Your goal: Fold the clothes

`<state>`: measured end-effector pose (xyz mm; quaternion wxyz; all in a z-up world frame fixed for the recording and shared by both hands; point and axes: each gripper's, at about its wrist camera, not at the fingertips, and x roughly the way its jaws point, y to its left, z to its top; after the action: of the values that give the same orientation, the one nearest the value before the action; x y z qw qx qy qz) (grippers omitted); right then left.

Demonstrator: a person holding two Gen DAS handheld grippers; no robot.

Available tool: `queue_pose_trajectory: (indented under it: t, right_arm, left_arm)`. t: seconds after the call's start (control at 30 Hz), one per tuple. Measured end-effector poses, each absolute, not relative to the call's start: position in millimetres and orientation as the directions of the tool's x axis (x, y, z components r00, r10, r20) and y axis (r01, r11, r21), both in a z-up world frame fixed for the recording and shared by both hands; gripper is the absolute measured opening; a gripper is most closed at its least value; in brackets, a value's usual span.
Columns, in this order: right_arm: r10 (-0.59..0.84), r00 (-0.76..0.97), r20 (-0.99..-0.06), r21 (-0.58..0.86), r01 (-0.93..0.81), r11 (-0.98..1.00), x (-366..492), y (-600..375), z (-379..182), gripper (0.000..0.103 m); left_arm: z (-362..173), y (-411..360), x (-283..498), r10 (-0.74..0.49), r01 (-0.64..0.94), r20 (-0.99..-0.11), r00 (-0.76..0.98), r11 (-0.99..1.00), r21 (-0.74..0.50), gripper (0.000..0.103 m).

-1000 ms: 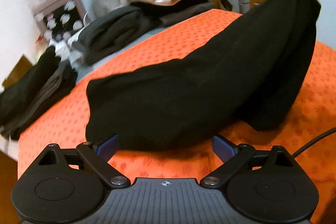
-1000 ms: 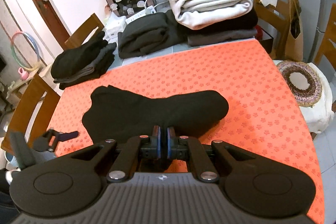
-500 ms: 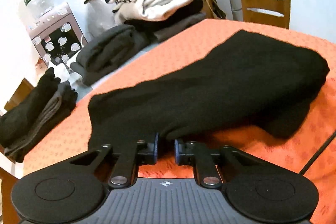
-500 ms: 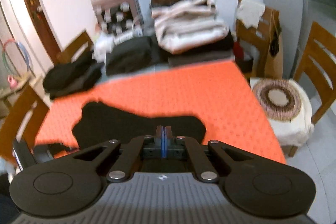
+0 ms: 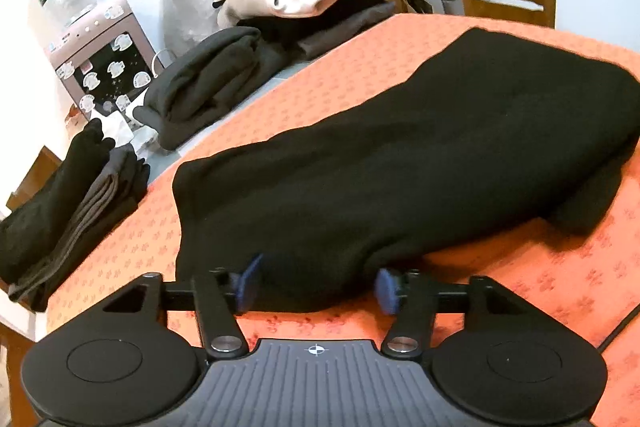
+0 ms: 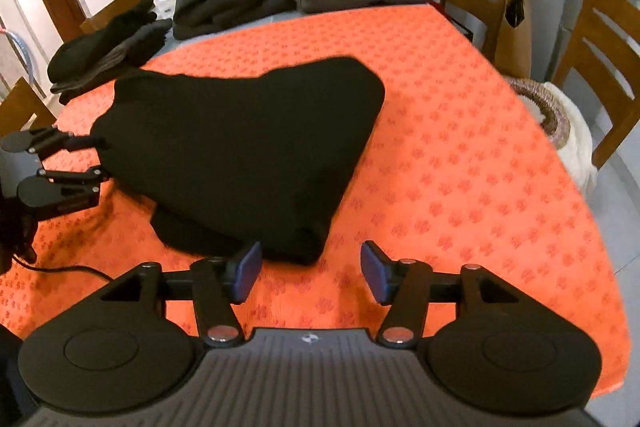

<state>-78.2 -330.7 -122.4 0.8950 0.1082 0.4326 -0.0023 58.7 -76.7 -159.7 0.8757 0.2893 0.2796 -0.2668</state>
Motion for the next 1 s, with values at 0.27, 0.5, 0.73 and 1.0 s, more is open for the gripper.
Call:
queue_pose_trajectory:
  t: [0.27,0.5,0.73,1.0]
  right_arm:
    - [0.134,0.639,-0.758,0.209,0.043,0.977,-62.7,-315.1,-148.7,0.070]
    - [0.123,0.689,-0.714,0.230,0.064,0.971,-49.8,-312.9,-156.8,0.074]
    - [0.143,0.733,-0.665,0.252,0.040,0.967,-49.4,-317.1,-144.4,0.034]
    - [0.114,0.760,-0.640,0.152,-0.020,0.988,-40.4,-336.8,-80.0,0.021]
  left_arm:
    - [-164.9,-71.8,73.0,-0.320,0.620,-0.604,0.730,0.682,0.388,0.086]
    - [-161.1,-74.5,78.2,-0.386,0.681,-0.631,0.673,0.656,0.325,0.038]
    - [-134.5,-79.3,72.8,-0.413,0.654,-0.574,0.707,0.692,0.307,0.011]
    - [-62.1,-59.6,75.7,-0.413,0.569,-0.472,0.779,0.781,0.257,0.009]
